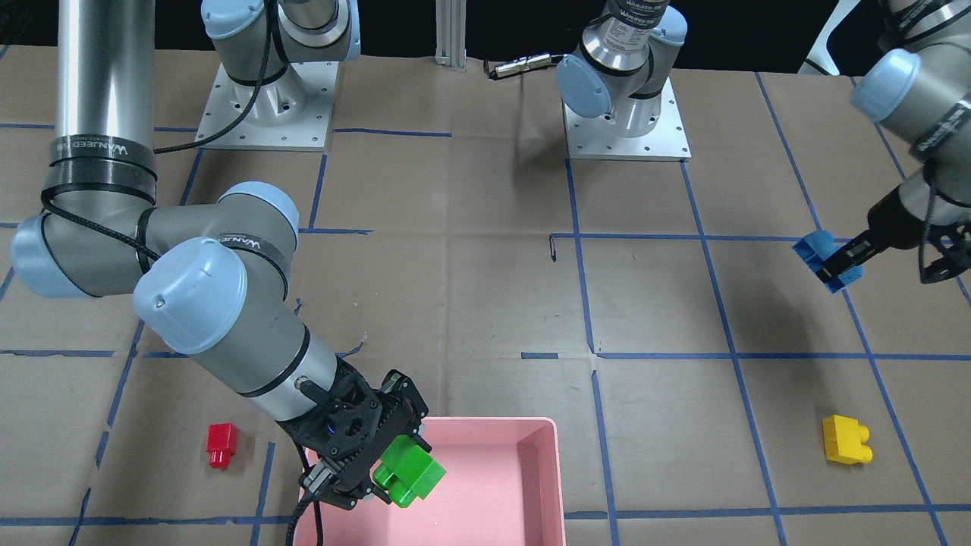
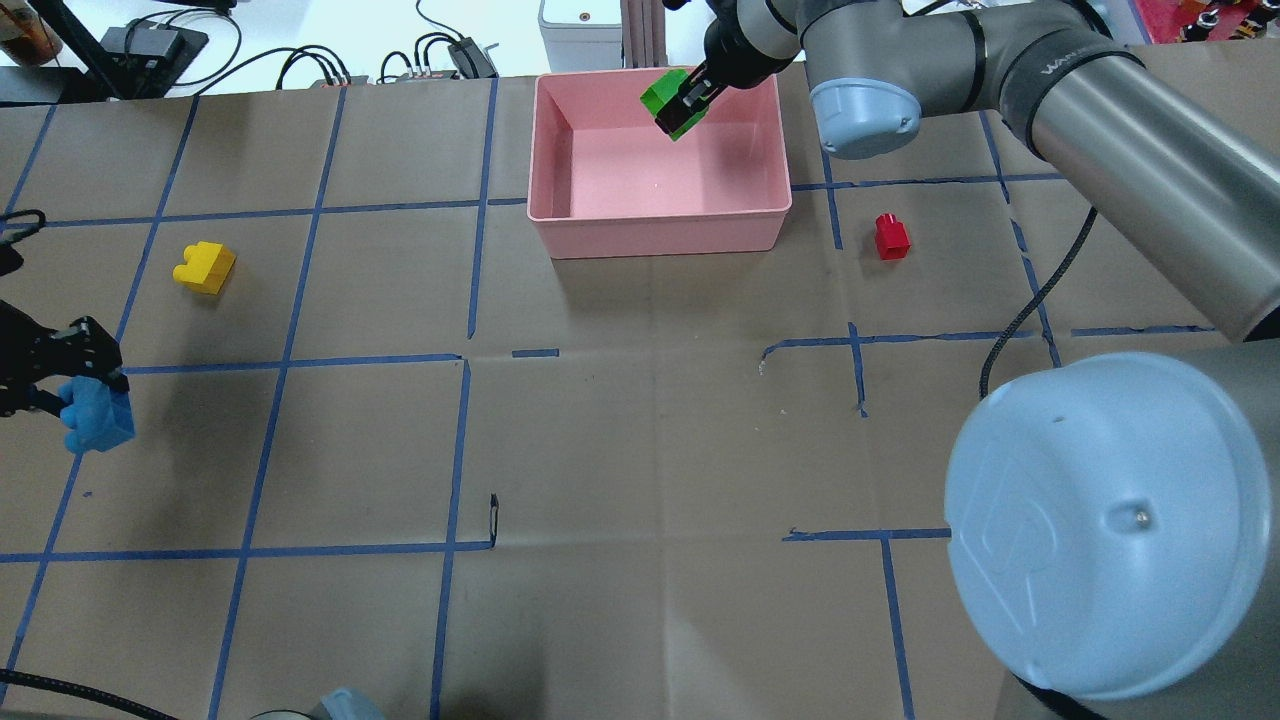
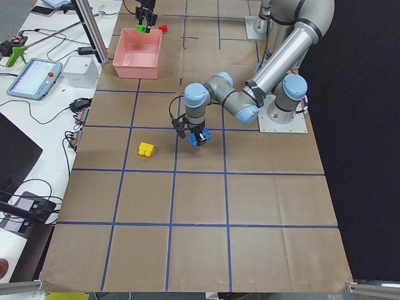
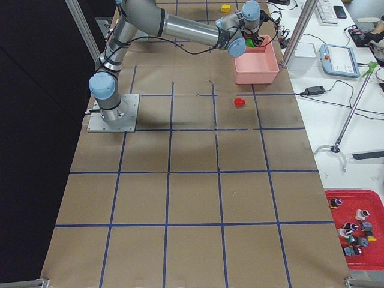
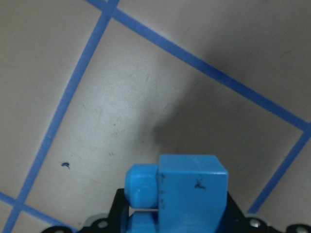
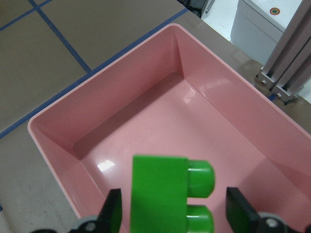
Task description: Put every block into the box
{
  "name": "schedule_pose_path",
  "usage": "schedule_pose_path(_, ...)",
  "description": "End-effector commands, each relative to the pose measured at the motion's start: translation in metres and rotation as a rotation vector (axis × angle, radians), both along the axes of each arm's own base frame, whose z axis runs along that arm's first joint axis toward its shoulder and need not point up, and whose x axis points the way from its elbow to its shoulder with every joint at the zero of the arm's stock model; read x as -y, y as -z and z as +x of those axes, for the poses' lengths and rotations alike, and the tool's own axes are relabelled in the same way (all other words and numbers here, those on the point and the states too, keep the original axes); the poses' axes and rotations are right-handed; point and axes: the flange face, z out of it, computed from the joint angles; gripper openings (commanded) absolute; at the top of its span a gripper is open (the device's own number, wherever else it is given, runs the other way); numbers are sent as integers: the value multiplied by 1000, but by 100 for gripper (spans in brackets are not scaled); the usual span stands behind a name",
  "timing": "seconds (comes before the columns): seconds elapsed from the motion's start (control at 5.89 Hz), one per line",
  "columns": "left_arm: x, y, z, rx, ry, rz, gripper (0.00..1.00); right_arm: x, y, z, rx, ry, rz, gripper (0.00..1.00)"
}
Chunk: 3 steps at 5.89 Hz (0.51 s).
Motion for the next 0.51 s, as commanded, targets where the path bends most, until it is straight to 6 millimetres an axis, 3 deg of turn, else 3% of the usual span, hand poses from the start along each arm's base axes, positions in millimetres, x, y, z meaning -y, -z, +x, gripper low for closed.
schedule_pose_path(0.0, 38, -117, -31, -9, 140, 1, 19, 0, -9, -1, -1, 3, -10, 100)
schedule_pose_path(0.17, 57, -139, -68, 6, 215, -23, 19, -1, -13, -23, -44, 47, 4, 100)
schedule_pose_path(0.34, 74, -140, -96, 0, 270, -34, 16, -9, -36, -98, -187, 218, 96, 100)
